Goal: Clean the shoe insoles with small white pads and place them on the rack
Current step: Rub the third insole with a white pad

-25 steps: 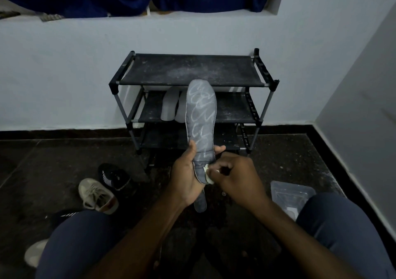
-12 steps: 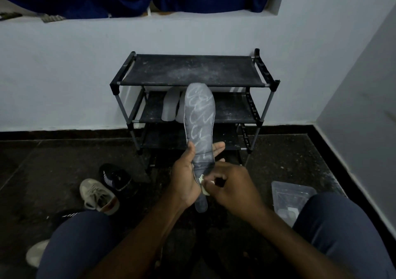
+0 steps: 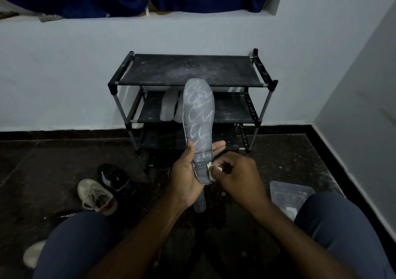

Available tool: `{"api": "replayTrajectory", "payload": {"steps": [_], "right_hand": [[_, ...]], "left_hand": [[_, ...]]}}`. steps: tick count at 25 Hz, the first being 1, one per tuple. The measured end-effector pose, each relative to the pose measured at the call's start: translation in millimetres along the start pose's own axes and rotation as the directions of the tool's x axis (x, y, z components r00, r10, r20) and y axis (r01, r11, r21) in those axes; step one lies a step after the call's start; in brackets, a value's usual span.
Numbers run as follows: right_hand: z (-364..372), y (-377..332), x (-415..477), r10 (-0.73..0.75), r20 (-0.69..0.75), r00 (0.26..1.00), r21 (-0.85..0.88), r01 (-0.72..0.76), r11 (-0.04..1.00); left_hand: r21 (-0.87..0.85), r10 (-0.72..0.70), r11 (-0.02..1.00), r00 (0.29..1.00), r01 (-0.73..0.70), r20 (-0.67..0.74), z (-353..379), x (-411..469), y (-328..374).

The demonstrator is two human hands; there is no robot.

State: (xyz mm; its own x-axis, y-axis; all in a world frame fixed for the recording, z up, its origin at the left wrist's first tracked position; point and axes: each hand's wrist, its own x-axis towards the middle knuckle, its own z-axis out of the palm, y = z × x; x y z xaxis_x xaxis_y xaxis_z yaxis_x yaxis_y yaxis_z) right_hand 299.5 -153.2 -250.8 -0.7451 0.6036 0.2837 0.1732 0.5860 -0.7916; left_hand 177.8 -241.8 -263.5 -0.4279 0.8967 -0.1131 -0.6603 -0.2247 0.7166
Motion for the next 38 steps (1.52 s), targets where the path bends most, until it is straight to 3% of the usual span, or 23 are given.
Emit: {"api": "replayTrajectory", "payload": {"steps": [4,9,14,18,23,27,30,32,35,38], "right_hand": [[8.3,-15.2,-11.4,-0.097,0.123,0.988,-0.005,0.099,0.995],[-5.7,4.8,3.5,0.015,-0.014,1.000,-0.075,-0.016,0.997],[5.6,-12.4,-10.7,-0.074,0.161,0.984,0.031,0.070,0.997],[-5.6,1.8,0.6,0.003,0.021,1.000,-0.011,-0.003,1.000],[-10.1,0.9,3.8,-0.028,-0.072,0.997,0.021,0.030,0.999],[3.7,-4.7,-0.3,-0.034,-0.006,0.999,0.038,0.034,0.999],[9.1,-15.4,-7.7,-0.026,0.109,0.994,0.192,0.005,0.981],[3.9,-13.3,-4.9,0.034,0.079,0.996,0.258,-0.054,0.965],[-5.9,-5.5,2.6,0.098,-0.091,0.991,0.181,-0.081,0.980],[3.5,-12.3,-3.4,0.006,-0.023,1.000,0.092,-0.003,0.996]], "left_hand": [[0.032,0.020,0.999,0.999,-0.019,-0.027,3.1,0.1,-1.6],[0.006,0.003,1.000,1.000,-0.003,-0.008,0.7,0.8,-2.4],[0.020,0.045,0.999,0.998,-0.044,-0.038,0.4,1.8,-3.4],[-0.022,0.039,0.999,0.999,-0.040,-0.012,-4.4,3.3,-1.1],[0.013,0.044,0.999,0.999,-0.044,0.016,-4.3,4.5,-5.3],[0.019,0.038,0.999,0.999,-0.037,-0.023,-0.5,2.5,-14.4],[0.052,0.069,0.997,0.992,-0.064,-0.102,-1.2,3.1,-15.7],[-0.009,0.044,0.999,0.995,-0.045,-0.087,-1.0,3.4,-14.3],[-0.057,0.043,0.997,0.999,-0.045,-0.024,-0.4,1.8,-13.0],[-0.024,0.040,0.999,0.996,-0.042,-0.075,1.4,2.8,-16.8]]}}
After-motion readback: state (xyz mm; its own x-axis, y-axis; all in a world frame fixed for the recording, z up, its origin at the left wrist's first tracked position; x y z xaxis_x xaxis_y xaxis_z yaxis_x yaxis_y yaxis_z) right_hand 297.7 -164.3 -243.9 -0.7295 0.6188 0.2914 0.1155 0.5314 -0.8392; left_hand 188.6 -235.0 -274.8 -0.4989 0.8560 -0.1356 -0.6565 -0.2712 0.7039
